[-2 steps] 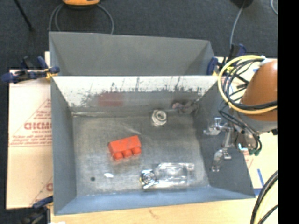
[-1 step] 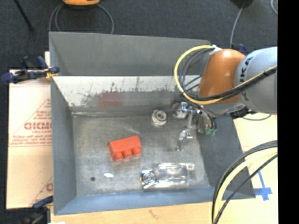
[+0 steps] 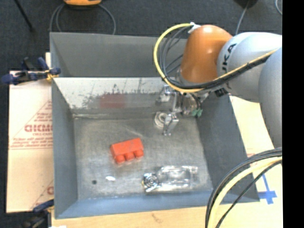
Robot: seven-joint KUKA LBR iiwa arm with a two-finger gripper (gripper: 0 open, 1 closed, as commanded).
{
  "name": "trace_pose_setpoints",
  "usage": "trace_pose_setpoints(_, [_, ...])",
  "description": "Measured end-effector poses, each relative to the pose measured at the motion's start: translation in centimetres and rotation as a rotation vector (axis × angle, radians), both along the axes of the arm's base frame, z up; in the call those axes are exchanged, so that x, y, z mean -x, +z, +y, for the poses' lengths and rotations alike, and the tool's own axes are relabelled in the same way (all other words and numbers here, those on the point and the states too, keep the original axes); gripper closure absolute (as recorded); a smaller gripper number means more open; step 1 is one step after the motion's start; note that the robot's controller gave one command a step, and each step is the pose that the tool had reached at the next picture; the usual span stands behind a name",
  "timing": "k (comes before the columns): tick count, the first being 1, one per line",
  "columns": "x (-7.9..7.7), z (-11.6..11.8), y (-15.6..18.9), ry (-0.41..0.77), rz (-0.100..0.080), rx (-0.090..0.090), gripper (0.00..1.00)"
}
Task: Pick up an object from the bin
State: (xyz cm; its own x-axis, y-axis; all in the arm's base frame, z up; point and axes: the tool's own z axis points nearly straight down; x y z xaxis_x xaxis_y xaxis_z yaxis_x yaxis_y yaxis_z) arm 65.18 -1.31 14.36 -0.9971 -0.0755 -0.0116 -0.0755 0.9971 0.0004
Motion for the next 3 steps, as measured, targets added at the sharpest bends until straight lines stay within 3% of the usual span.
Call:
trace_pose_setpoints(1, [1.7,-0.3,-3.7,-0.055,0.011,0.0,0.0])
trace_pose_setpoints(2, [3.9,6.1,-5.1,0.089,0.01,0.0,0.0])
trace_pose_setpoints(3, [9.2,9.2,-6.7,0.347,-0.006,0.006,0.0])
